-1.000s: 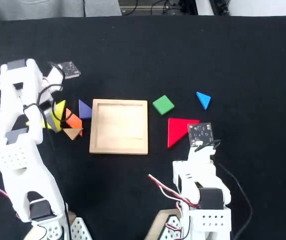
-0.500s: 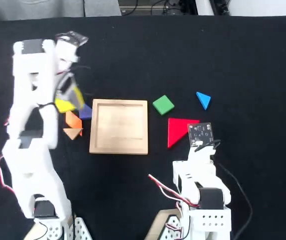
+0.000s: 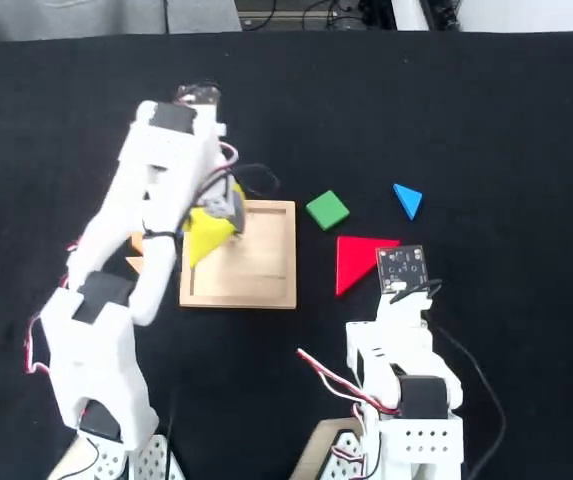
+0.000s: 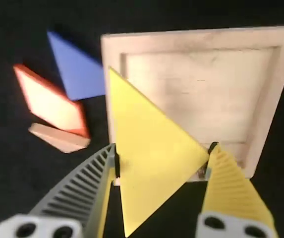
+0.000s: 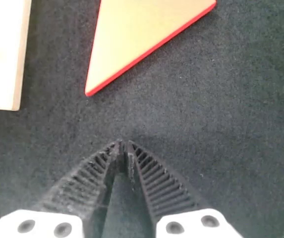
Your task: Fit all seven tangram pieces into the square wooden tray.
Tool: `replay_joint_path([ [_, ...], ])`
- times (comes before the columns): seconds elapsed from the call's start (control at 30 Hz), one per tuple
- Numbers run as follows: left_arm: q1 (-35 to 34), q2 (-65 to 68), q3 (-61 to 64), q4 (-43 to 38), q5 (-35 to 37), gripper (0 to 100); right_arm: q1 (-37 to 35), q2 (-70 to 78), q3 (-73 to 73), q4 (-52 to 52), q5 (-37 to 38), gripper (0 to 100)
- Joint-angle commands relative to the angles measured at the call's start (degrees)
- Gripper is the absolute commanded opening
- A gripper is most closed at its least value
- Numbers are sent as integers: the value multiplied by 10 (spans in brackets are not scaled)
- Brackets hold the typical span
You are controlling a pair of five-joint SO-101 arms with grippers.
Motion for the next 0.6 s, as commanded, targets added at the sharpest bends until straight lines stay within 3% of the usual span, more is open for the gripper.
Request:
replay_joint_path([
  [0.0, 22, -20, 35, -59, 55, 102, -4, -50, -1, 4, -4, 13],
  [0.23, 52, -19, 95, -119, 64, 102, -4, -50, -1, 4, -4, 13],
  [0.57, 22, -19, 133, -165, 63, 102, -4, -50, -1, 4, -4, 13],
])
